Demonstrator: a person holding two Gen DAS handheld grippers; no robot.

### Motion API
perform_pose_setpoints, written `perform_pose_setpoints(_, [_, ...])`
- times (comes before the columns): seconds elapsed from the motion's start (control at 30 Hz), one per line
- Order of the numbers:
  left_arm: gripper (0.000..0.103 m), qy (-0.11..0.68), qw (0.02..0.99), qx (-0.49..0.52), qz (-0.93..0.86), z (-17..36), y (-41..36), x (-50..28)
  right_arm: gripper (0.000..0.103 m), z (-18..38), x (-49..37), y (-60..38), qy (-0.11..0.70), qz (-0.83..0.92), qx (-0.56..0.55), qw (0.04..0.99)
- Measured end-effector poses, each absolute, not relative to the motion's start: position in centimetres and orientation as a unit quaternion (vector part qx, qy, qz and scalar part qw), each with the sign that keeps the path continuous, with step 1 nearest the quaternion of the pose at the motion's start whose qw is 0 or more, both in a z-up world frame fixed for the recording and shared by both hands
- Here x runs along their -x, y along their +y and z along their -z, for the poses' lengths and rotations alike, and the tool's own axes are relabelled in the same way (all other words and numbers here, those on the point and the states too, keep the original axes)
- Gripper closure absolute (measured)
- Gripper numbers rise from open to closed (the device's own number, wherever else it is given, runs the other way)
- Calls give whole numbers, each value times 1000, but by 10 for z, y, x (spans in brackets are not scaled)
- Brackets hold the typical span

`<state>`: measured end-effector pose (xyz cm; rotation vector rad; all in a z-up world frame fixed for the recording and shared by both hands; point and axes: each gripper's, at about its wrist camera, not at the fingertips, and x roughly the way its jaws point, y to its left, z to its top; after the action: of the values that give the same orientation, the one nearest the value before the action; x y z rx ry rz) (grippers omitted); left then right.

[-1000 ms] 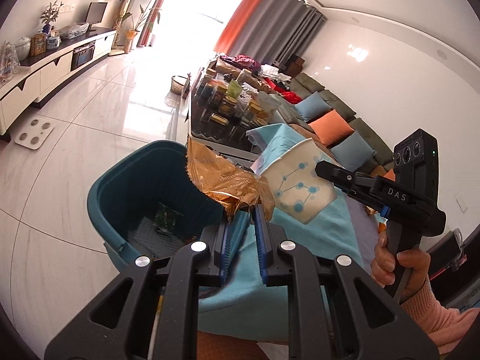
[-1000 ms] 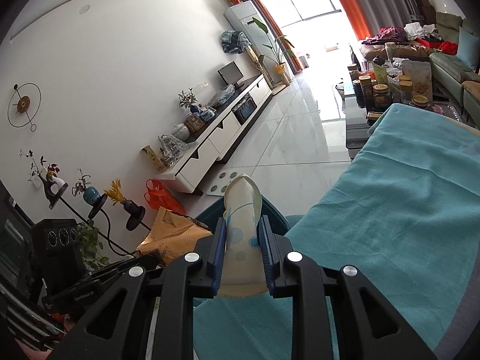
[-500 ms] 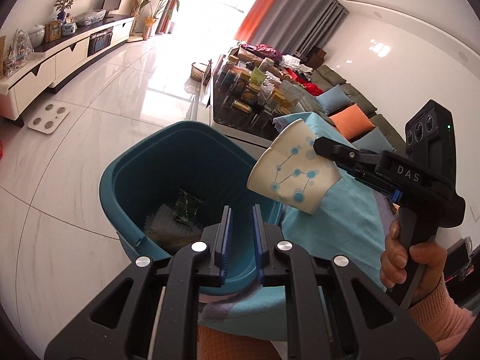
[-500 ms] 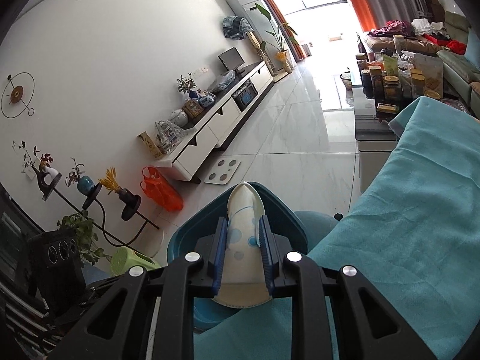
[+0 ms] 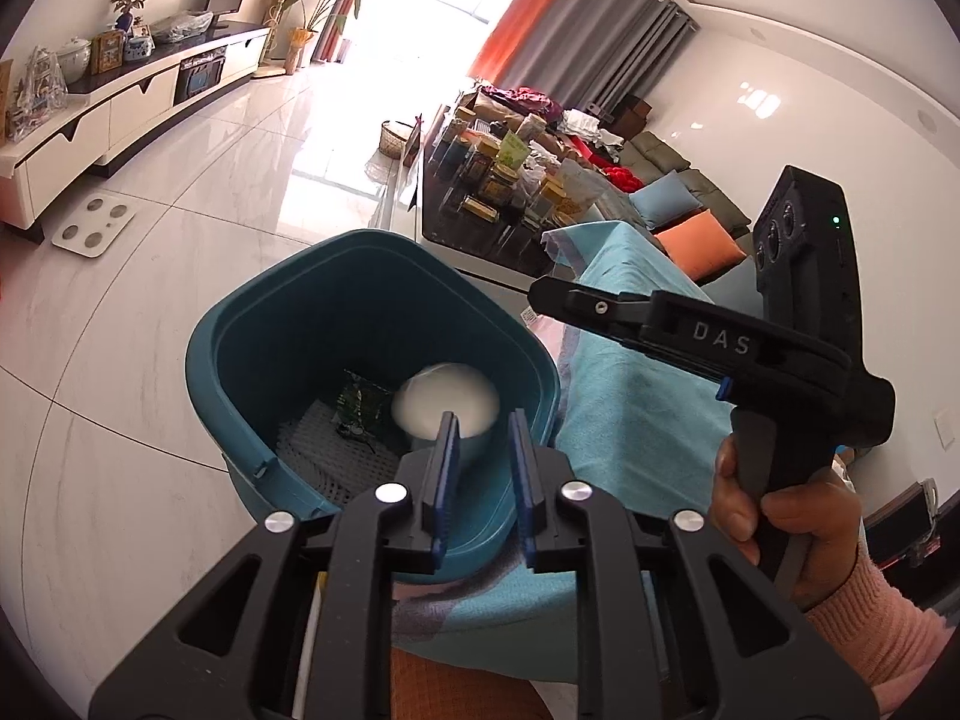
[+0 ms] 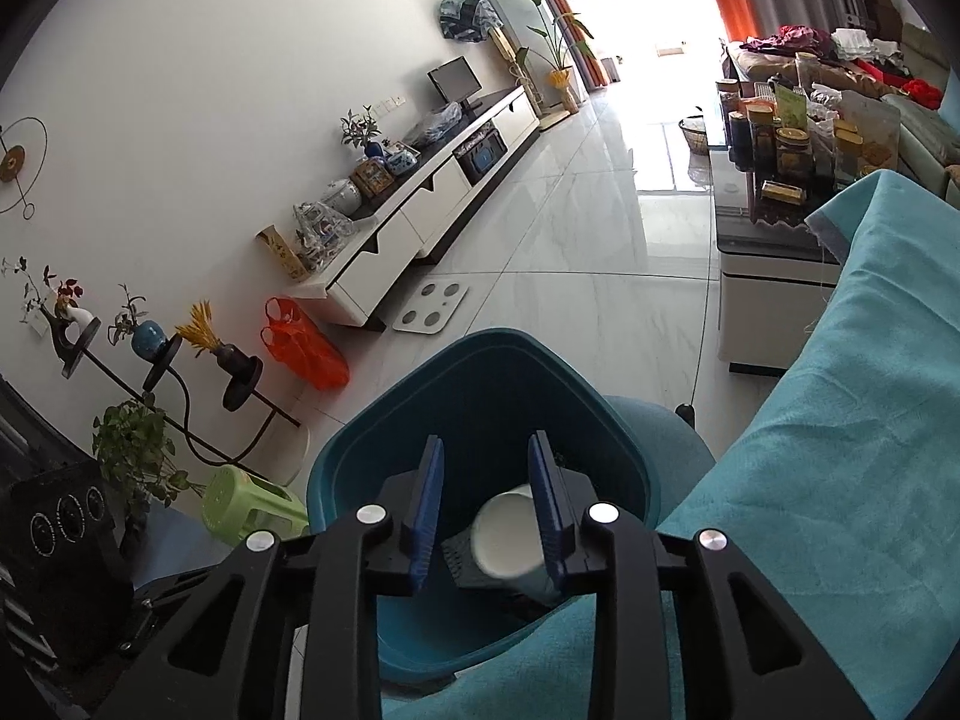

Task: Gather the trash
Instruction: 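Carry the wrapper and cup to the teal bin and open both tools, then move both open tools back over the table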

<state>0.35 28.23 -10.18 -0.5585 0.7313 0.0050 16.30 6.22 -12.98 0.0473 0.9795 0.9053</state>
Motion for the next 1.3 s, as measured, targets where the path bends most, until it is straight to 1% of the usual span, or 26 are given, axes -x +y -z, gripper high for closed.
perform_pose_setpoints(0.07, [77, 353, 898, 264, -2, 103, 279, -2, 73, 129, -162, 59, 452, -422, -26, 785])
perform_pose_setpoints(0.1, [75, 353, 898, 261, -3, 103, 278, -3, 69, 128, -161, 57, 449, -423, -23, 787])
perform_pose_setpoints(0.13, [71, 352, 900, 257, -3, 102, 275, -4, 66, 126, -159, 55, 446, -422, -19, 790])
perform_pose_setpoints(0.2, [66, 348, 904, 248, -3, 101, 270, -4, 65, 123, -156, 49, 438, -420, -17, 795])
perform_pose_setpoints(0.27, [59, 345, 908, 240, -3, 98, 264, -6, 63, 122, -153, 40, 432, -419, -18, 798])
perform_pose_setpoints(0.33, [55, 341, 911, 232, -1, 96, 258, -7, 59, 117, -149, 28, 422, -418, -19, 804])
perform_pose_setpoints(0.47, [43, 331, 920, 208, 9, 86, 241, -9, 52, 105, -136, -2, 391, -410, -13, 824])
perform_pose_setpoints(0.6, [32, 320, 929, 182, 30, 75, 217, -15, 49, 91, -125, -43, 364, -391, -9, 845])
perform_pose_setpoints(0.63, [28, 319, 930, 177, 37, 74, 211, -15, 48, 87, -122, -56, 357, -384, -10, 852])
perform_pose_setpoints(0.67, [26, 318, 931, 173, 44, 73, 204, -18, 48, 84, -119, -69, 351, -375, -13, 858])
perform_pose_setpoints(0.9, [25, 321, 929, 135, 124, 63, 130, -49, 46, 76, -108, -165, 337, -301, -42, 891])
perform_pose_setpoints(1.3, [25, 352, 892, 75, 274, 64, -32, -95, 44, 84, -59, -344, 328, -126, -103, 930])
